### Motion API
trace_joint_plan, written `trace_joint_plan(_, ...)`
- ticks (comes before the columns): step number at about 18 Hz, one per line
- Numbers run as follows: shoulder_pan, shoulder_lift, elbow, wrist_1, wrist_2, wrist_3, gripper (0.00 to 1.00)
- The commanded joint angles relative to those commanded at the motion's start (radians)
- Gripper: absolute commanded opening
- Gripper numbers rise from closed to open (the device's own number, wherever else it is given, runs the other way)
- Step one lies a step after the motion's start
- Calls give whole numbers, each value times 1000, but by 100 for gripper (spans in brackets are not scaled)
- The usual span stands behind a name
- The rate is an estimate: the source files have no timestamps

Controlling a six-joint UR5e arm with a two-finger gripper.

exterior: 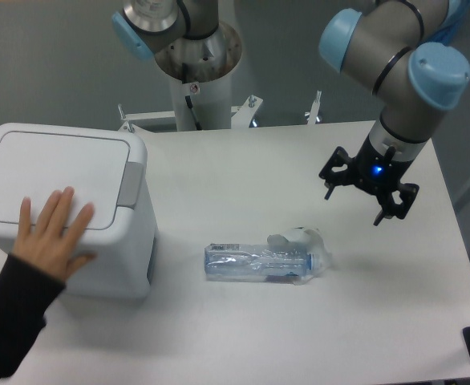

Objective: Open the trash can
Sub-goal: 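Move the open gripper across the table toward the white trash can lid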

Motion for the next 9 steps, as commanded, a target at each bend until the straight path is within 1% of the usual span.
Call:
trace_joint_plan(3, 17, 15, 5, 0, -35, -20, 100)
trace_joint_plan(5, 18, 21, 20, 8, -63, -84, 100)
trace_joint_plan(7, 12, 25, 34, 8, -124, -200, 100)
trace_joint_plan(9, 8, 58, 25, 9, -221, -325, 100)
